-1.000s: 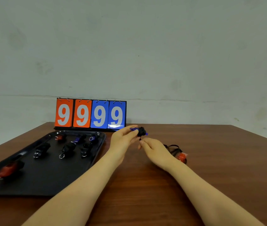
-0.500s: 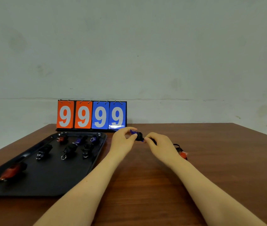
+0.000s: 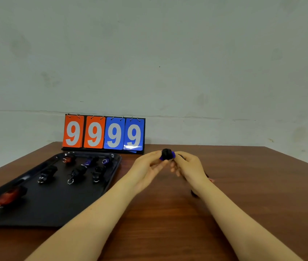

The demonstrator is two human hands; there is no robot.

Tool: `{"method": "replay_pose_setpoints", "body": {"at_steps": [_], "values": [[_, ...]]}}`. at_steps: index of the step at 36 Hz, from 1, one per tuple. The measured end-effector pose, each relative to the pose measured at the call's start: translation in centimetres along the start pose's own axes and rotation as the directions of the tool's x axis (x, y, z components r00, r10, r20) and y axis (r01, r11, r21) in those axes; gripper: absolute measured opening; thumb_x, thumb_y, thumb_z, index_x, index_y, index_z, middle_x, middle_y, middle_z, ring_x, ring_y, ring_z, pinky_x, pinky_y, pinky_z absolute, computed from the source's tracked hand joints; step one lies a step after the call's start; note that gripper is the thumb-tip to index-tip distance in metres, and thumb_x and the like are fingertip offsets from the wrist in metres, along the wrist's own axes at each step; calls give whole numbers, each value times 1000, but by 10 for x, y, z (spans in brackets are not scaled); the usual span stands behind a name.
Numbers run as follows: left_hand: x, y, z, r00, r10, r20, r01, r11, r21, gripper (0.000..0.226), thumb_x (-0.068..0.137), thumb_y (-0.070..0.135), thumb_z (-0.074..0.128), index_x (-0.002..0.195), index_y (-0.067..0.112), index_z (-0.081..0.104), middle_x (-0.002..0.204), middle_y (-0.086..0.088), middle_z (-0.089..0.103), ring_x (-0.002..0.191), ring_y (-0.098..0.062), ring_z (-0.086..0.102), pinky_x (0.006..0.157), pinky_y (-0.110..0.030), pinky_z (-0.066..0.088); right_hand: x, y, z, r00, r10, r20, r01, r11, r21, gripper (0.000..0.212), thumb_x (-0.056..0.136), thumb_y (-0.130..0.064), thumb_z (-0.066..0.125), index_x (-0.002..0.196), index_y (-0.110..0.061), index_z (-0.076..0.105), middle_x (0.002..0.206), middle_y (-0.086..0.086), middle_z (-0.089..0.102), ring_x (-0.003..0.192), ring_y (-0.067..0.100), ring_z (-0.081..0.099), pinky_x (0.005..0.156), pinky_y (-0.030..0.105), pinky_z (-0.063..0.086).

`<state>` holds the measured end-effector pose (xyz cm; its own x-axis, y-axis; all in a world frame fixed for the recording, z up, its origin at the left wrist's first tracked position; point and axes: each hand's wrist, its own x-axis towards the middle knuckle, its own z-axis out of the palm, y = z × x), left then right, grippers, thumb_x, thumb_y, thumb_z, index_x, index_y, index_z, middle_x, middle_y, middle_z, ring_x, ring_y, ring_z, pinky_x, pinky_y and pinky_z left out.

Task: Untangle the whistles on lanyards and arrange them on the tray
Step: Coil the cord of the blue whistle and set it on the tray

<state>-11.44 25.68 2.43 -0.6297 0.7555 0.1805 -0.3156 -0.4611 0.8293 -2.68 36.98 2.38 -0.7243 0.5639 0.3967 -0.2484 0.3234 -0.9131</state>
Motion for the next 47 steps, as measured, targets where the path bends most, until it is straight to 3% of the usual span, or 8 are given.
{"method": "replay_pose_setpoints", "body": {"at_steps": [4,9,18,28,33,38,42,47], "values": [[-1,-1,6,996,18,-88,-30,990,-137,12,94,5,55,100,-1,64,96,-16,70,89,-19,68,74,-23,58,1,3,2,999,-23,29,24,999,-21,23,97,-11,50,85,-13,70,63,3,62,49,5,55,45,18,41],[2,-4,4,974,101,-205,-126,985,-115,4,93,6,58,95,2,60,97,-14,68,89,-19,69,84,-30,55,4,15,7,980,-174,101,200,877,-437,22,99,-19,47,92,-26,66,71,-2,64,61,6,57,65,22,48],[11,-2,-4,927,285,-245,-183,912,367,9,93,11,61,94,3,57,109,-14,64,80,-13,73,92,-31,54,7,15,3,926,-374,54,332,739,-586,12,96,-18,54,95,-21,66,72,-19,55,67,-3,51,62,9,35],[8,1,-1,933,345,-108,-199,739,643,7,91,11,64,92,6,58,97,-9,66,71,-6,72,73,-21,58,2,12,1,888,-459,-38,357,738,-572,6,90,-13,63,93,-16,68,85,-11,60,77,-7,53,70,1,37],[6,1,-1,947,314,-65,-192,719,668,10,90,12,65,95,6,59,96,-6,66,72,-5,71,77,-27,59,3,11,1,932,-339,-126,269,882,-387,12,91,-13,63,95,-19,72,88,-12,67,80,0,60,72,11,47],[4,-1,-5,958,277,-71,-182,781,597,11,90,10,65,97,3,60,99,-10,66,83,-15,73,83,-32,58,3,5,-1,997,25,-77,-24,999,22,14,93,-13,59,96,-14,72,91,5,73,71,14,65,61,17,51],[3,-2,-5,972,227,-69,-172,875,453,13,91,5,61,102,-3,58,102,-16,64,85,-20,71,85,-31,57,5,4,-5,969,183,165,-241,843,481,18,93,-9,56,101,3,67,89,13,68,73,16,63,67,23,53],[3,-2,-1,987,150,-54,-135,967,214,12,94,2,56,105,-2,58,113,-19,61,87,-17,70,82,-28,57,8,1,-7,908,297,296,-418,609,674,24,89,-11,62,109,2,63,90,12,64,74,16,60,64,20,57]]}}
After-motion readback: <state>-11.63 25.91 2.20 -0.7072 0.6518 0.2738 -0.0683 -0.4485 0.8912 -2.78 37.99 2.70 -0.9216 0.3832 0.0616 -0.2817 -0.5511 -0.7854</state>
